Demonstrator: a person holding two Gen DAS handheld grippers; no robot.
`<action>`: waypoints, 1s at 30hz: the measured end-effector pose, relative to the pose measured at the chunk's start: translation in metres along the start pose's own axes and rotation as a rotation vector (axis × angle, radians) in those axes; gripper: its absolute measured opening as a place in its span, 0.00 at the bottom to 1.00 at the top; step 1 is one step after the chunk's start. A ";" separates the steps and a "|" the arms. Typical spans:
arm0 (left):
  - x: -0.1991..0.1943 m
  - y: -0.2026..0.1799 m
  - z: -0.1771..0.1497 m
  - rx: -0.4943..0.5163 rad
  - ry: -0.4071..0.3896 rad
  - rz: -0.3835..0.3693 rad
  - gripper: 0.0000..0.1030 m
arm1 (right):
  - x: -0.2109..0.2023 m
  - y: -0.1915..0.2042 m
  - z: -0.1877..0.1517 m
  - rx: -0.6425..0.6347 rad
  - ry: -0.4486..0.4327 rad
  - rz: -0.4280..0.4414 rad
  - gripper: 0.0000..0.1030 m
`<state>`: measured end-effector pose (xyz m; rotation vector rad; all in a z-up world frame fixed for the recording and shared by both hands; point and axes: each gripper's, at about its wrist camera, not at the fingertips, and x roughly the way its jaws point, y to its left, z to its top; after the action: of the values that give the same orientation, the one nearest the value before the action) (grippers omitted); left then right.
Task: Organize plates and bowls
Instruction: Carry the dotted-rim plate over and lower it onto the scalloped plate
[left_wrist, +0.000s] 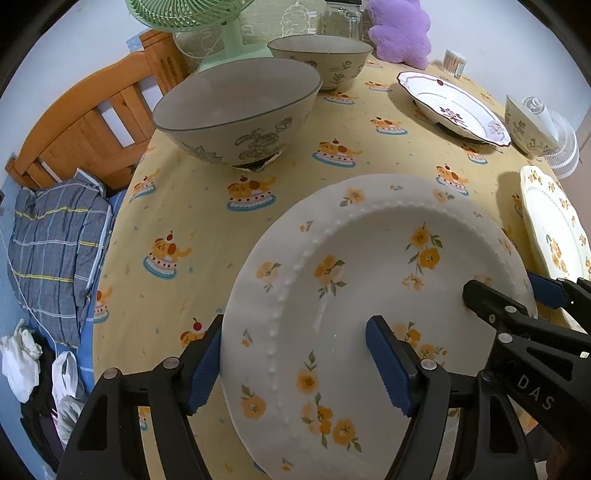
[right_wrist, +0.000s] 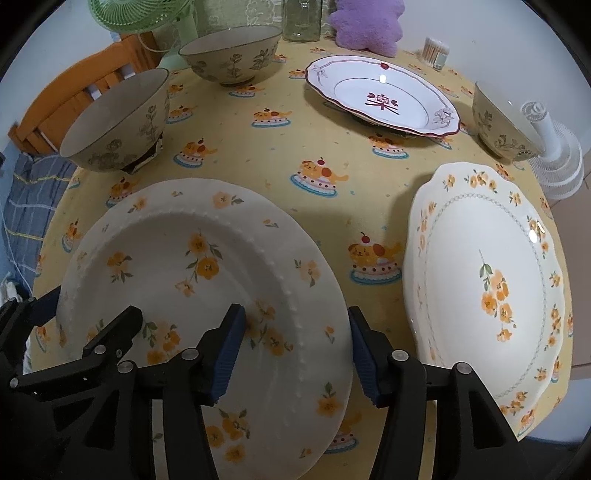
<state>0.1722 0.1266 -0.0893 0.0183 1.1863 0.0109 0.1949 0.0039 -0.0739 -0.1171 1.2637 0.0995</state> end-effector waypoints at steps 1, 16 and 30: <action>0.000 0.000 0.000 0.000 0.003 -0.002 0.74 | 0.000 0.000 0.001 0.001 0.002 -0.002 0.57; -0.028 0.000 0.003 0.011 -0.006 -0.064 0.72 | -0.032 -0.004 -0.007 0.048 -0.013 -0.038 0.58; -0.053 -0.040 0.004 0.002 -0.049 -0.045 0.72 | -0.057 -0.045 -0.010 0.071 -0.067 -0.013 0.58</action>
<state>0.1562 0.0861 -0.0391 -0.0066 1.1374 -0.0302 0.1749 -0.0425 -0.0204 -0.0606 1.1976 0.0473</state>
